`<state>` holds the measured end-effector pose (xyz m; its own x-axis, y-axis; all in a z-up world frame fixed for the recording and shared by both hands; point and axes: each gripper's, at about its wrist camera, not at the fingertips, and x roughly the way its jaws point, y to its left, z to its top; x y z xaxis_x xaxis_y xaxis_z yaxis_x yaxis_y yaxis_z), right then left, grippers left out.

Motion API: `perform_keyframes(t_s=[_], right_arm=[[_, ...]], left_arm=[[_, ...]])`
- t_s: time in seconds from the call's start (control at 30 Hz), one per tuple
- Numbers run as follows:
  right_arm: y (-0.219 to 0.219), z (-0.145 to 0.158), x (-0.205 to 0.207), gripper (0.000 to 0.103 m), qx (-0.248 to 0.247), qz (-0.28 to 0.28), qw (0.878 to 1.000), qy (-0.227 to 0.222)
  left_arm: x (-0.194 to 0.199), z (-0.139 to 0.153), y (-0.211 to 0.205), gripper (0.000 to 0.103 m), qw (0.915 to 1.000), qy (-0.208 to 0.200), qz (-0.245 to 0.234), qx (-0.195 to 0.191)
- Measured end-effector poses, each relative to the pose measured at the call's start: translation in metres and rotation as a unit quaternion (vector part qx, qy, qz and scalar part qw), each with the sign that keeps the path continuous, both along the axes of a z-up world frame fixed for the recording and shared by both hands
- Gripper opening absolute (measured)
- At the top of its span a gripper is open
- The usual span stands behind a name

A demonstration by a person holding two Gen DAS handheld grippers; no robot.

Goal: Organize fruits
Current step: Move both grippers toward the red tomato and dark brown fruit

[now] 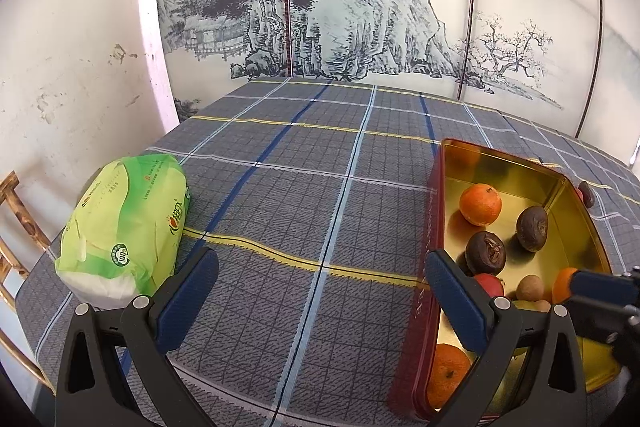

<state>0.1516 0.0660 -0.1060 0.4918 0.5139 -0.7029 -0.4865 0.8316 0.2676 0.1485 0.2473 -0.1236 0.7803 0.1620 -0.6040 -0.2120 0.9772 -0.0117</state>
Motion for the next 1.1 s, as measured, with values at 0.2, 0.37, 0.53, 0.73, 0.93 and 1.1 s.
perform_keyframes(t_s=[0.2,0.37,0.53,0.73,0.93,1.1], right_arm=[[-0.041,0.001,-0.009,0.038,-0.005,-0.038,0.999,-0.014],[-0.094,0.003,-0.017,0.043,-0.028,-0.089,0.995,-0.038],[-0.169,0.005,-0.018,0.043,-0.015,-0.164,0.986,-0.035],[-0.249,-0.015,-0.019,0.043,-0.113,-0.255,0.96,-0.035],[-0.314,-0.045,-0.023,0.043,-0.146,-0.302,0.942,0.007],[-0.335,-0.044,-0.019,0.05,-0.12,-0.311,0.943,0.011]], left_arm=[[-0.001,-0.002,0.002,0.102,1.0,0.002,0.003,0.001],[-0.003,-0.004,0.004,0.103,0.9999,0.005,0.006,0.011],[-0.005,-0.005,0.005,0.103,0.9998,0.005,0.007,0.016],[-0.004,-0.005,0.009,0.103,0.9997,0.013,0.01,0.018],[0.004,0.007,0.002,0.102,0.9981,0.033,-0.006,0.052],[0.006,0.074,-0.055,0.102,0.9884,-0.018,-0.127,0.082]])
